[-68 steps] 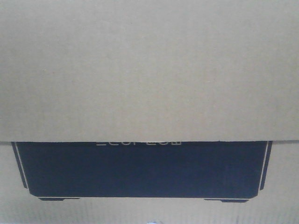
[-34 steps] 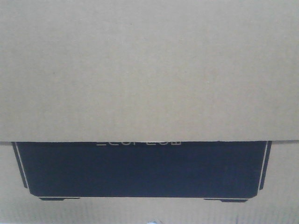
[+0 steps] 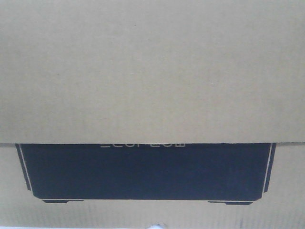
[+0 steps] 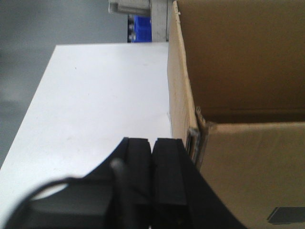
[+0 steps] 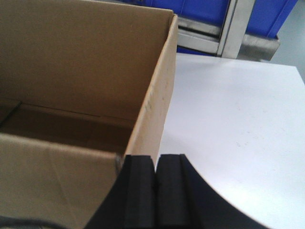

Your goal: Grab box from left shelf to table start

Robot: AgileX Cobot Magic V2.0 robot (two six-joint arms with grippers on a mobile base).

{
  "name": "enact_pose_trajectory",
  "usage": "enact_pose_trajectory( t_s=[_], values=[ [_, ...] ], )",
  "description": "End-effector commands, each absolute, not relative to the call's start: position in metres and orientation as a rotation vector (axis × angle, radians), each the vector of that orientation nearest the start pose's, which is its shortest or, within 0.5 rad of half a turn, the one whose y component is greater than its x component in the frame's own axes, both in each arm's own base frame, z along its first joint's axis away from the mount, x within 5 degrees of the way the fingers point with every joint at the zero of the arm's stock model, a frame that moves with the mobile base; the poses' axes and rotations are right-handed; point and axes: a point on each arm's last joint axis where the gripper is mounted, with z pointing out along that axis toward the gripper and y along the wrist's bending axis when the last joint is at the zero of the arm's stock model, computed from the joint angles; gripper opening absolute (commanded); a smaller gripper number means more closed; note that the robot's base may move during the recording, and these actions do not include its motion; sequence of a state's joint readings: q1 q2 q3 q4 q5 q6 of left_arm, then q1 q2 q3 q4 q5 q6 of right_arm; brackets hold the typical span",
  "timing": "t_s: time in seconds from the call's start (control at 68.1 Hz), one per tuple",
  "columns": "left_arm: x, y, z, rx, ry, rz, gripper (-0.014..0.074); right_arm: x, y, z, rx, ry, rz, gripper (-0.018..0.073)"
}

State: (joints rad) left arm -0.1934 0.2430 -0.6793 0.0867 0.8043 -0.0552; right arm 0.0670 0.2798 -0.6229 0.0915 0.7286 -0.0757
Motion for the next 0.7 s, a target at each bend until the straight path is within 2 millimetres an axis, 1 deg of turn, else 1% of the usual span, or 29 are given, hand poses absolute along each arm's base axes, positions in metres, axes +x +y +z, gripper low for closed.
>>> enact_pose_trajectory(
  t_s=[0.0, 0.029, 0.044, 0.117, 0.205, 0.249, 0.352, 0.69],
  values=[
    [0.022, 0.001, 0.344, 0.137, 1.652, -0.091, -0.01, 0.035, 0.006, 0.334, -0.094, 1.705, 0.081, 0.0057],
    [0.017, 0.001, 0.338, 0.136, 1.615, -0.094, -0.01, 0.032, 0.006, 0.329, -0.092, 1.686, 0.08, 0.0057],
    [0.018, 0.002, 0.333, 0.138, 1.608, -0.089, -0.01, 0.031, 0.006, 0.326, -0.091, 1.677, 0.08, 0.0057],
    [0.013, 0.002, 0.32, 0.138, 1.535, -0.086, -0.01, 0.027, 0.005, 0.312, -0.089, 1.639, 0.071, 0.0057],
    [0.014, 0.002, 0.305, 0.141, 1.496, -0.088, -0.01, 0.027, 0.004, 0.299, -0.091, 1.605, 0.051, 0.0057],
    [0.017, 0.001, 0.3, 0.143, 1.509, -0.088, -0.01, 0.027, 0.004, 0.295, -0.091, 1.593, 0.044, 0.0057],
    [0.019, 0.001, 0.297, 0.144, 1.525, -0.091, -0.01, 0.029, 0.004, 0.289, -0.092, 1.586, 0.038, 0.0057],
    [0.019, 0.001, 0.297, 0.144, 1.524, -0.092, -0.01, 0.029, 0.004, 0.289, -0.091, 1.578, 0.038, 0.0057]
  ],
)
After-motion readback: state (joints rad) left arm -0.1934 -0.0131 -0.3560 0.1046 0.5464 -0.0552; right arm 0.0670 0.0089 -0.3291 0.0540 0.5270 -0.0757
